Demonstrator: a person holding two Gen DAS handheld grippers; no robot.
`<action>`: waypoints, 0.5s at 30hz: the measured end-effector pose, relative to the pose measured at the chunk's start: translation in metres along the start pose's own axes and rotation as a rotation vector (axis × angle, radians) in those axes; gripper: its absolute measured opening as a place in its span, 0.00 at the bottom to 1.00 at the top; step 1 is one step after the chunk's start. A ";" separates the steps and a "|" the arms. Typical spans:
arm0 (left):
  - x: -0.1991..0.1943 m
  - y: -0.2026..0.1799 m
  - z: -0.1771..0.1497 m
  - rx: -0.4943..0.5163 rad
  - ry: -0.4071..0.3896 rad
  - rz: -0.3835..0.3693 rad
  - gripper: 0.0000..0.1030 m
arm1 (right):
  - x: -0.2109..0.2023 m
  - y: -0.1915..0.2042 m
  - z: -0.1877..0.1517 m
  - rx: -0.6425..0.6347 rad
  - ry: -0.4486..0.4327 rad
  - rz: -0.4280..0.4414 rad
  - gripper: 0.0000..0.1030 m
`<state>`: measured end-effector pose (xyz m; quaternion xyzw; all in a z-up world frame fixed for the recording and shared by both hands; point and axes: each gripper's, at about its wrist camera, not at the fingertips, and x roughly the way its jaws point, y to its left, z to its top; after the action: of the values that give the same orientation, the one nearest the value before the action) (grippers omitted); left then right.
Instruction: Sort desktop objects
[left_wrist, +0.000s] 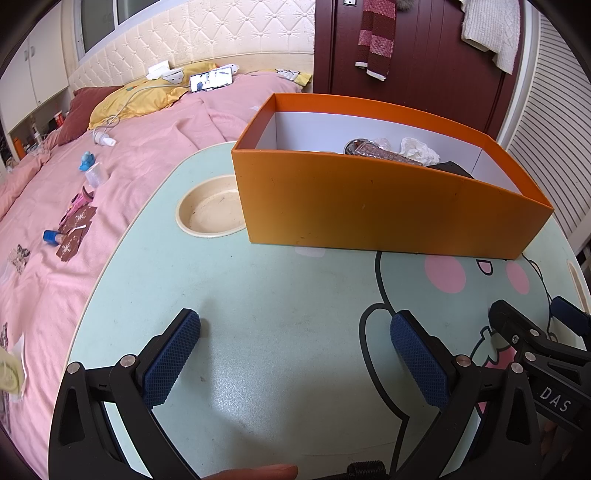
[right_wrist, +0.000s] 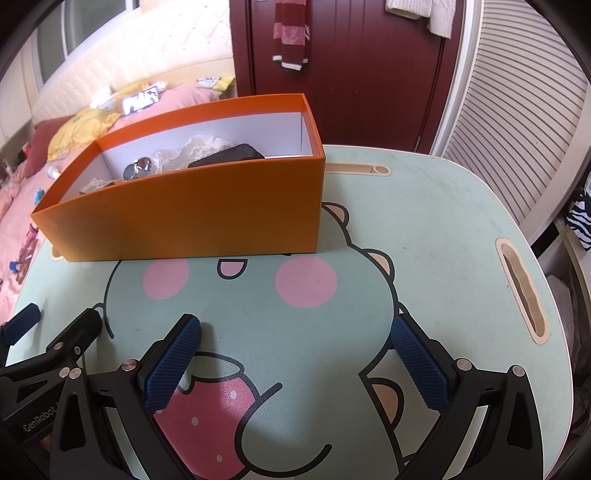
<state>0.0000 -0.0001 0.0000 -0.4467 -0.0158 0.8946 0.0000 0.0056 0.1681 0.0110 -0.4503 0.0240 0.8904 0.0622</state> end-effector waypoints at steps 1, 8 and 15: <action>0.000 0.000 0.000 0.000 0.000 0.000 1.00 | 0.000 0.000 0.000 0.000 0.001 0.000 1.00; 0.000 0.001 0.000 0.000 0.001 0.000 1.00 | 0.000 0.000 0.000 0.000 0.001 0.000 1.00; 0.001 0.003 0.002 0.001 0.008 -0.010 1.00 | 0.005 -0.001 0.001 0.000 0.007 0.004 1.00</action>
<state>-0.0024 -0.0029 0.0006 -0.4502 -0.0175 0.8927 0.0048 0.0016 0.1694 0.0076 -0.4534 0.0249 0.8889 0.0604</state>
